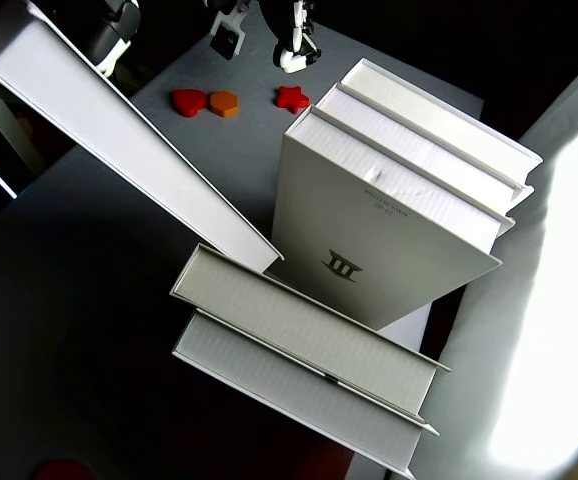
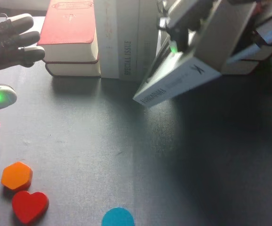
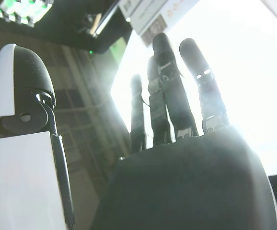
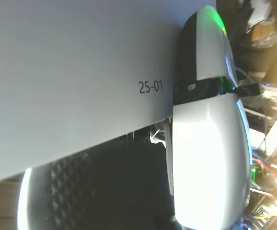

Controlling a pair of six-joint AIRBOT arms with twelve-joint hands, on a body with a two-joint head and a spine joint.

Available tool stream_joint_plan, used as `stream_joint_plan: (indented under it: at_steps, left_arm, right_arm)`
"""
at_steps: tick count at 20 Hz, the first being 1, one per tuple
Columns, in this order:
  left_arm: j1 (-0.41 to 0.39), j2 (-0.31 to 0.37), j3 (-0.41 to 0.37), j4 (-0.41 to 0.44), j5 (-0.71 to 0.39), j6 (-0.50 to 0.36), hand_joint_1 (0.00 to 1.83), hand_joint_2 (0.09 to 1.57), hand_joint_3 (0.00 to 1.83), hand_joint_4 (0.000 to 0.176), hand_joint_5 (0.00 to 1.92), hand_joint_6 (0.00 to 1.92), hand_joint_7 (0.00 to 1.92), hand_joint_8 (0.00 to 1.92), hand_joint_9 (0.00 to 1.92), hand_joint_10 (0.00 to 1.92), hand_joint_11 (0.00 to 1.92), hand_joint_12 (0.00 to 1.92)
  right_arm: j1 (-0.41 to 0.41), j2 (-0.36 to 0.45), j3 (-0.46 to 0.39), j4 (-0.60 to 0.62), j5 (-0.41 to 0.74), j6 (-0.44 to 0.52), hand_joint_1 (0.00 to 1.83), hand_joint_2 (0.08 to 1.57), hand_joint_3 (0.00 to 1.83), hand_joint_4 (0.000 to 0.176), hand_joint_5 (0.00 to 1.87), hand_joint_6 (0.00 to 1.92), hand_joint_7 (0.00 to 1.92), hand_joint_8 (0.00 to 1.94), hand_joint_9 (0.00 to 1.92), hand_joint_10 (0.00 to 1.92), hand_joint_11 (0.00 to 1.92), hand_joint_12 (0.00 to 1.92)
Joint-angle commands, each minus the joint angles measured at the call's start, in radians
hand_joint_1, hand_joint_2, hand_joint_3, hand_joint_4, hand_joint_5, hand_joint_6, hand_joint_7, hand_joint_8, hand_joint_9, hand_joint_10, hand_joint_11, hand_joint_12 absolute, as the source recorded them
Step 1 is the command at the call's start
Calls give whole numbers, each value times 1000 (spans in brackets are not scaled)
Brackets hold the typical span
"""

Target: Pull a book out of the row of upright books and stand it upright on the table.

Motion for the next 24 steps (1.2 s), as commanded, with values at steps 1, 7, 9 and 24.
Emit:
stream_joint_plan:
  at_steps: [1, 7, 9, 24]
  left_arm:
    - [-7, 6, -2, -44, -121, -11, 1076, 936, 3, 48, 369, 3, 445, 9, 592, 16, 4, 1498]
    - [31, -10, 6, -66, -136, -11, 1118, 950, 7, 31, 337, 3, 437, 1, 574, 8, 0, 1488]
    - [33, -17, 14, -66, -135, -11, 1107, 937, 1, 25, 346, 6, 455, 8, 588, 14, 0, 1493]
    - [40, -26, 13, -77, -147, -11, 1136, 945, 1, 10, 366, 9, 493, 10, 601, 28, 0, 1525]
  right_arm:
    - [-20, -17, 18, 116, -36, -19, 1256, 1154, 0, 0, 945, 752, 921, 1389, 1100, 1459, 1013, 1791]
    - [-199, -185, 179, 520, 13, -249, 1339, 1201, 4, 0, 818, 1202, 798, 1324, 710, 1477, 586, 1711]
    - [-212, -197, 184, 567, 13, -286, 1287, 1257, 2, 0, 803, 1353, 672, 1395, 550, 1575, 272, 1785]
    - [-278, -278, 245, 701, 15, -355, 1328, 1217, 0, 0, 859, 1205, 782, 1267, 599, 1542, 247, 1739]
